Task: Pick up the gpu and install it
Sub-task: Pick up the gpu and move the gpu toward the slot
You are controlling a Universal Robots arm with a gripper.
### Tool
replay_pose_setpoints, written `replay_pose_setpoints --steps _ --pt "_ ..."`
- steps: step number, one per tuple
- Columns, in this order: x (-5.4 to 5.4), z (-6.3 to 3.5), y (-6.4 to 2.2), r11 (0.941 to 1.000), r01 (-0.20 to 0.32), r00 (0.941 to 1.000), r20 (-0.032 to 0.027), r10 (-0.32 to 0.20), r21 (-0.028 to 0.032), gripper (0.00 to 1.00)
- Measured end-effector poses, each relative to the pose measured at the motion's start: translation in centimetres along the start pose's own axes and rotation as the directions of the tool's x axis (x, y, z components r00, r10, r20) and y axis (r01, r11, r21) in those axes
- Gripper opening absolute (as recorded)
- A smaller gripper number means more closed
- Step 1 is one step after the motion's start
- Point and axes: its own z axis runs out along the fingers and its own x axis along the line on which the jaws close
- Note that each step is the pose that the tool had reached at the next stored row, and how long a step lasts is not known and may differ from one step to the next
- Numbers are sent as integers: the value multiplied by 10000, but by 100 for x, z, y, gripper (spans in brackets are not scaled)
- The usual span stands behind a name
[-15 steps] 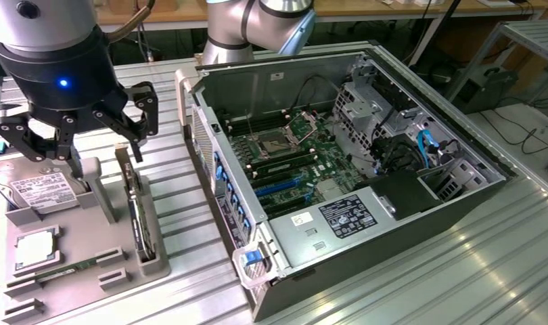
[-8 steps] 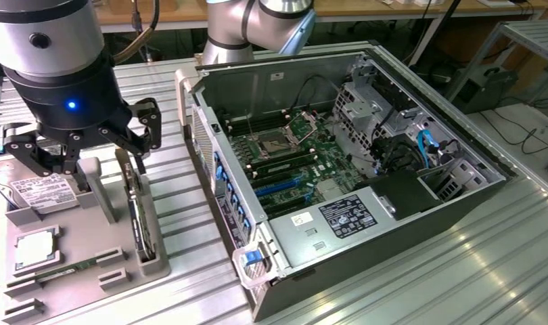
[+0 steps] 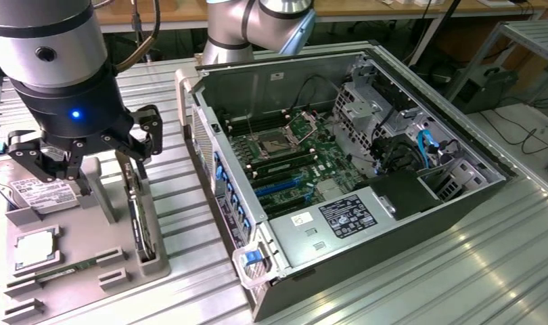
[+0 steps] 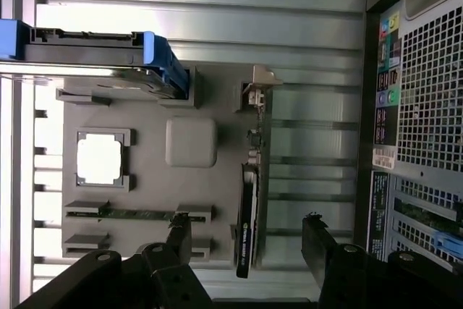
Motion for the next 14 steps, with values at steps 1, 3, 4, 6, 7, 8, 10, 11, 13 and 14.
replay_pose_setpoints --steps 1,3,4,6,7,8,10,11,13,14 --pt "0 9 0 10000 0 10000 0 0 0 72" --pt "1 26 -1 10000 0 10000 0 0 0 72" --pt "1 35 -1 10000 0 10000 0 0 0 72" --pt "1 50 -2 10000 0 10000 -1 0 1 72" --pt "1 67 -2 10000 0 10000 0 0 0 72" --pt "1 77 -2 10000 0 10000 0 0 1 72" --pt "0 104 -4 10000 1 10000 -1 -1 1 72" --pt "0 111 -4 10000 0 10000 -2 0 1 72" --pt "1 128 -4 10000 0 10000 -3 0 1 72" --pt "1 139 -5 10000 0 10000 -2 0 1 72"
